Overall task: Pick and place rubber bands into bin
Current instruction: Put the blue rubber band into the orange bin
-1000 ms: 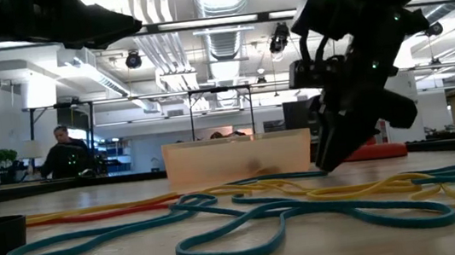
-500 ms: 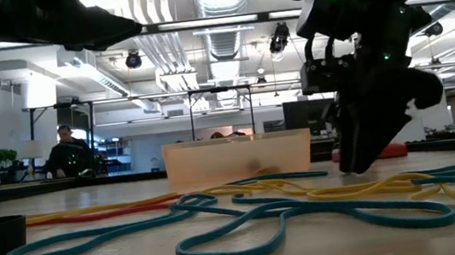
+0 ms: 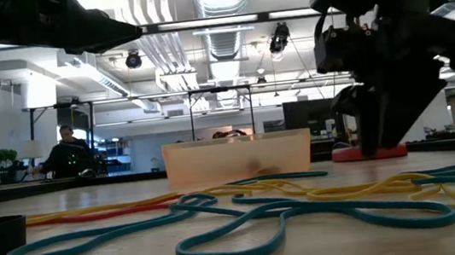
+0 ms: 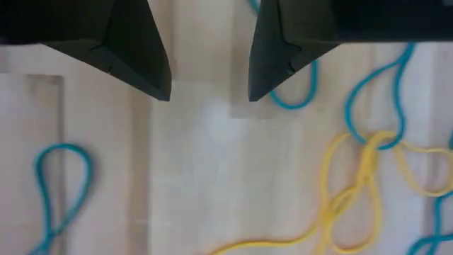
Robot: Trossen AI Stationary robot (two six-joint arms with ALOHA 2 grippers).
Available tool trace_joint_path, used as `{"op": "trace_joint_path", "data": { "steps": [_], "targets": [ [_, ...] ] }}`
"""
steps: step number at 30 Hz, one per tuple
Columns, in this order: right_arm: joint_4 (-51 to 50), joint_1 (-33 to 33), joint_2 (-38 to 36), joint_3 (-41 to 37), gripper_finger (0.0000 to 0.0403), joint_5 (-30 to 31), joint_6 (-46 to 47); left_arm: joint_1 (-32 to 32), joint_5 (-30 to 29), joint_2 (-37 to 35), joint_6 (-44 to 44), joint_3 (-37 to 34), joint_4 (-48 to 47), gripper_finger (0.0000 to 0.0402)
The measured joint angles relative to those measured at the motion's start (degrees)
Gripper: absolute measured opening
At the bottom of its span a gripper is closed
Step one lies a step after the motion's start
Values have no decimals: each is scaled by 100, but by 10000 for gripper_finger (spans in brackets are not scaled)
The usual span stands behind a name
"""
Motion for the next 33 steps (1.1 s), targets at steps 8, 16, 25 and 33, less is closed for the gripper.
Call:
{"op": "trace_joint_path", "data": {
  "steps": [8,16,25,33],
  "targets": [
    [235,498,215,-10,164,-21,325,26,-29,0,2,0,13,167],
    [720,788,544,-101,154,286,461,37,-37,0,-10,-2,20,167],
    [778,830,841,-73,133,352,623,37,-37,0,-26,-2,12,167],
    [546,827,837,-41,100,341,638,36,-37,0,-24,-2,4,167]
  ]
}}
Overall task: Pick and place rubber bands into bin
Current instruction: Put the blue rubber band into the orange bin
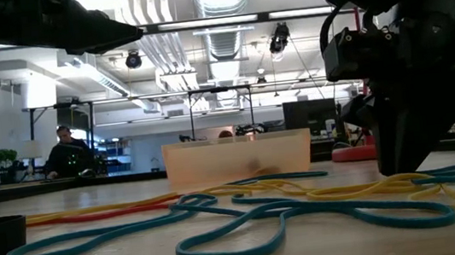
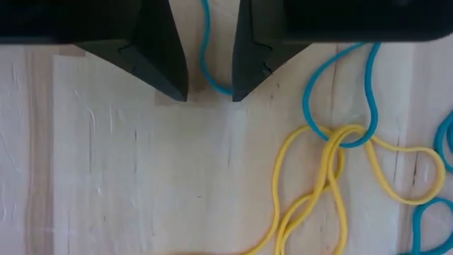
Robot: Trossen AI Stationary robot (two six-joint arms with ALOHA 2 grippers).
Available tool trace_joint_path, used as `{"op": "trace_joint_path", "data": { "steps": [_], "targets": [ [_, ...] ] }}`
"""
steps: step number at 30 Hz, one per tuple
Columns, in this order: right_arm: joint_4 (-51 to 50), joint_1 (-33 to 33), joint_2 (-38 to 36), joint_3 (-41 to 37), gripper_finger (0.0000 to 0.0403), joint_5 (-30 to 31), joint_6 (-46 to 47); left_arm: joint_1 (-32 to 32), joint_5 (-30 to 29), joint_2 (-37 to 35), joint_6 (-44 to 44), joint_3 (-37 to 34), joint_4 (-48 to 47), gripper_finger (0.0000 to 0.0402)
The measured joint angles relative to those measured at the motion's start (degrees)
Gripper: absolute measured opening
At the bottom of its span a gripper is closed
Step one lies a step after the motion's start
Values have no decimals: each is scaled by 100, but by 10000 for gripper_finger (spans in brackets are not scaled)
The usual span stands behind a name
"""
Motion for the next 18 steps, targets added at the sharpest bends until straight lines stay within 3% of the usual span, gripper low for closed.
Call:
{"op": "trace_joint_path", "data": {
  "steps": [18],
  "targets": [
    [-317,328,-9,0,68,588,19,1,2,0,2,0,-1,167]
  ]
}}
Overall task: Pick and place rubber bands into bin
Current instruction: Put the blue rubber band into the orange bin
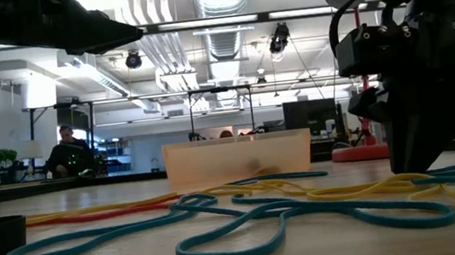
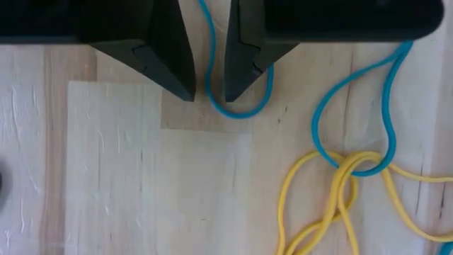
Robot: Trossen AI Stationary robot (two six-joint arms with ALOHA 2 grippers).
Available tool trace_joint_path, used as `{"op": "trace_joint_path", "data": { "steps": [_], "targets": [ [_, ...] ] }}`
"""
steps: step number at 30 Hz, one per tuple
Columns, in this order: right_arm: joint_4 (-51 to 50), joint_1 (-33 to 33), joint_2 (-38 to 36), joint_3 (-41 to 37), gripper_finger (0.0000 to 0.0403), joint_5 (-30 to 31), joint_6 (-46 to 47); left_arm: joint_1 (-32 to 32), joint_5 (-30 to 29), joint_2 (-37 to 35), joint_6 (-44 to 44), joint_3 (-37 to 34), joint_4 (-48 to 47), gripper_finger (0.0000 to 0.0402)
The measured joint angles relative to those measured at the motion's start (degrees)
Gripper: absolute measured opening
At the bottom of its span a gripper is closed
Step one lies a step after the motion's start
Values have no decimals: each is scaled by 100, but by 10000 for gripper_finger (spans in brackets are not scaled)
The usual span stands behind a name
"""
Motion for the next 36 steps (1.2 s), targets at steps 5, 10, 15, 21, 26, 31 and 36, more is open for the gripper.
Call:
{"op": "trace_joint_path", "data": {
  "steps": [5,10,15,21,26,31,36],
  "targets": [
    [-38,-1,0,0,46,-3,5,0,0,0,0,2,3,167],
    [3,0,0,-2,11,-48,5,0,0,0,0,2,25,167],
    [92,0,-4,29,8,-43,-35,0,0,0,-2,4,23,167],
    [-2,2,-253,159,8,64,-163,-2,0,0,-10,9,17,167],
    [30,13,-636,264,8,317,-295,0,2,0,-17,9,15,167],
    [23,24,-847,362,8,641,-549,0,2,0,-22,9,16,167],
    [62,22,-993,497,8,1144,-946,-1,2,0,-22,9,15,167]
  ]
}}
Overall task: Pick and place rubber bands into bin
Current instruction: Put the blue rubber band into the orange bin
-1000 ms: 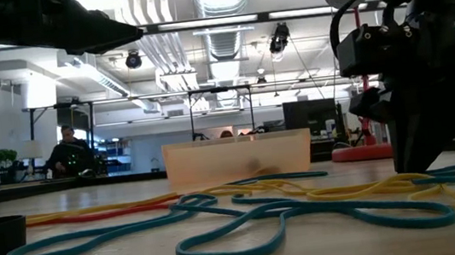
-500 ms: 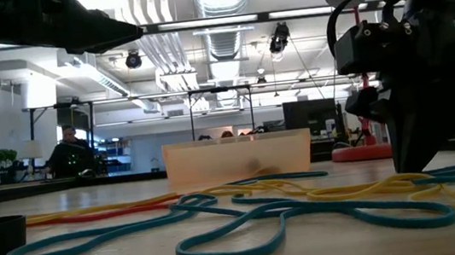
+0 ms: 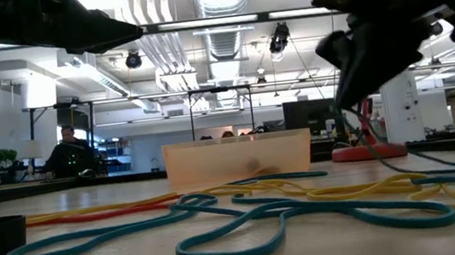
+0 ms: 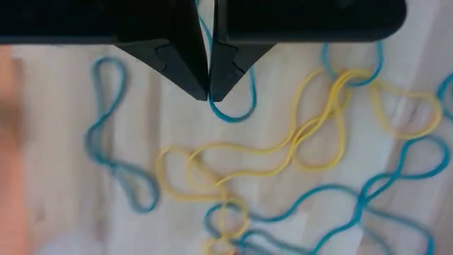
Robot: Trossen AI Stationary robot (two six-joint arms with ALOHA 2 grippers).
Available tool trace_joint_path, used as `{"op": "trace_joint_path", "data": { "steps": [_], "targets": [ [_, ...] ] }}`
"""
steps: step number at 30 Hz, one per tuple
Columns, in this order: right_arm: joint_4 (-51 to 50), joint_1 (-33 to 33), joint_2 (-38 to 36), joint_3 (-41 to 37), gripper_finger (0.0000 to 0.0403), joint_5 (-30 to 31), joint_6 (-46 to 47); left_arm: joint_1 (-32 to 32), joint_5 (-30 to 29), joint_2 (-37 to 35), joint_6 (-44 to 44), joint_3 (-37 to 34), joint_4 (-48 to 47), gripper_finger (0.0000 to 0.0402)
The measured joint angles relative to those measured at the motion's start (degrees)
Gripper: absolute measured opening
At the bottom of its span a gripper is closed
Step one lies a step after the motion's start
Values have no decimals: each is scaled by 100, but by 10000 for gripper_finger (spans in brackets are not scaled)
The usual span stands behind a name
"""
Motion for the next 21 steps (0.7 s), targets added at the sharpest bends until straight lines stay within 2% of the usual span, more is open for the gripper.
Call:
{"op": "trace_joint_path", "data": {
  "steps": [10,21],
  "targets": [
    [51,0,-72,301,8,1314,-682,-1,0,-2,-2,7,13,167],
    [60,-1,-74,767,8,2277,-1603,0,0,-2,-2,0,26,167]
  ]
}}
